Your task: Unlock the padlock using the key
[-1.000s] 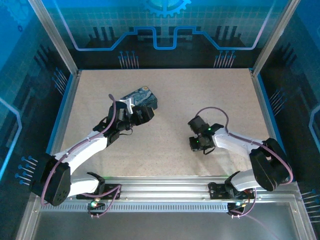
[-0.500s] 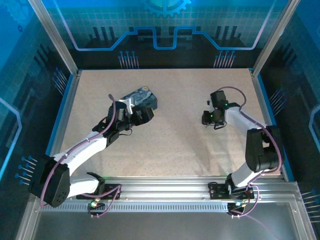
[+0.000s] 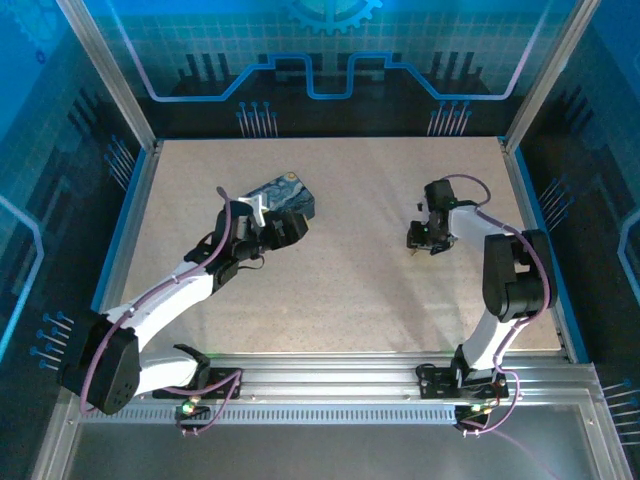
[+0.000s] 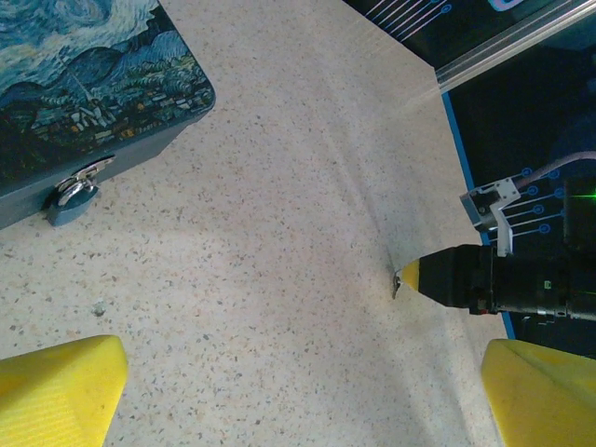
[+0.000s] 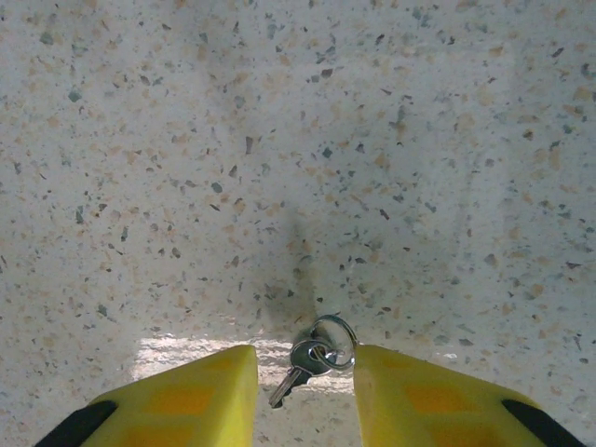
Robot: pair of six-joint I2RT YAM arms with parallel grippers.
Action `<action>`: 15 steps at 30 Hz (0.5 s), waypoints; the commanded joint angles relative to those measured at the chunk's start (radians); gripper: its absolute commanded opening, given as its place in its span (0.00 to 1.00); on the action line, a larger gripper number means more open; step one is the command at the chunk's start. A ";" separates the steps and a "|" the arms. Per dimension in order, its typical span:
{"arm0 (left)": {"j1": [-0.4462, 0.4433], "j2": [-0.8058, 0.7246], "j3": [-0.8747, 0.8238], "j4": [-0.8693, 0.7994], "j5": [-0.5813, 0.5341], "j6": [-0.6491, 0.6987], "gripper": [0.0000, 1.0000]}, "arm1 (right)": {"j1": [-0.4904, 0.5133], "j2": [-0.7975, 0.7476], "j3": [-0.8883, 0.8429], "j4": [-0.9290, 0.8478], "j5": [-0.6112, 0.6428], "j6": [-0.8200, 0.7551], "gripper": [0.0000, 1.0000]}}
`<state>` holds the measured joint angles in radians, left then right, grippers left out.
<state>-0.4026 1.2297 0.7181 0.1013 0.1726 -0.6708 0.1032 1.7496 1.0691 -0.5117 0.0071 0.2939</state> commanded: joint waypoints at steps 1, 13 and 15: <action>-0.007 0.002 0.034 -0.015 -0.009 0.032 0.99 | -0.016 0.013 0.026 -0.014 -0.007 -0.009 0.35; -0.006 0.004 0.041 -0.018 -0.007 0.036 0.99 | -0.029 0.060 0.054 -0.054 -0.007 -0.004 0.36; -0.007 0.006 0.041 -0.017 -0.007 0.036 0.99 | -0.029 0.066 0.058 -0.057 -0.013 -0.006 0.35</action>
<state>-0.4026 1.2297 0.7288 0.0986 0.1726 -0.6628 0.0887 1.7927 1.1000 -0.5354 0.0067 0.2943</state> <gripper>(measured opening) 0.990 0.356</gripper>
